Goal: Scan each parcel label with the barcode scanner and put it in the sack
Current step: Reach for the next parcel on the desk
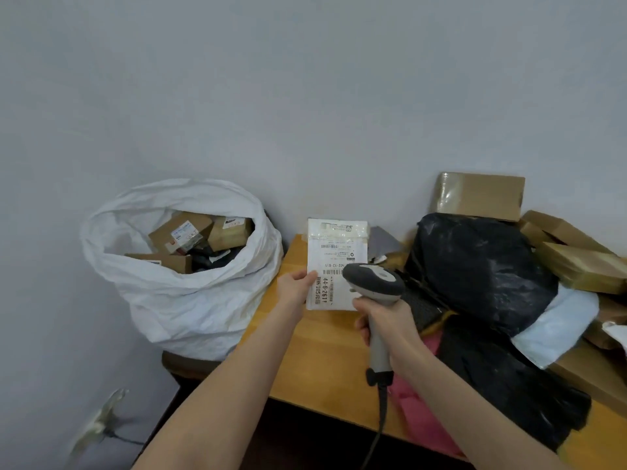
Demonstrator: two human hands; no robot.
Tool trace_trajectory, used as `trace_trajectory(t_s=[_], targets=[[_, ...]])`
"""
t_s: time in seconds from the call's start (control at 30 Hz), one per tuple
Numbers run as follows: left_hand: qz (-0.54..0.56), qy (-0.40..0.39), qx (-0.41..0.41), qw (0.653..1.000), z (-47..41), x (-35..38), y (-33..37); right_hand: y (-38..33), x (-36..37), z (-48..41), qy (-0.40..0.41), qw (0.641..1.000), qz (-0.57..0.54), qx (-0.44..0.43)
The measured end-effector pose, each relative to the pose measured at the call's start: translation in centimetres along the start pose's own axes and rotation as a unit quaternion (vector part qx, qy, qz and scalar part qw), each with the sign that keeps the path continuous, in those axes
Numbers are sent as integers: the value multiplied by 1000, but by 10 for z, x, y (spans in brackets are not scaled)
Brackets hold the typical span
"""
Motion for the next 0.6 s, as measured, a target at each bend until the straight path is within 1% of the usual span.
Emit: trace_trajectory(t_s=[0.2, 0.3, 0.47, 0.53, 0.6], targets=[[-5, 88, 31, 996, -79, -122, 16, -26, 118, -52, -44, 998, 26, -23], [-29, 137, 47, 989, -133, -195, 20, -33, 190, -89, -58, 998, 24, -19], [-135, 266, 60, 953, -220, -320, 27, -44, 303, -146, -72, 997, 28, 19], [-165, 301, 56, 938, -249, -355, 28, -47, 332, -163, -70, 996, 28, 37], [-188, 318, 57, 928, -275, -374, 29, -50, 351, -177, -59, 997, 28, 48]])
Point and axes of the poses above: each hand's wrist, its own z-axis away from the middle knuckle, its own x-axis out of the palm, y = z × x, the point moved 2 cm from there along -z, towards the middle knuckle, and after that the axes turned 10 degrees about x, right-handed, at the moved point
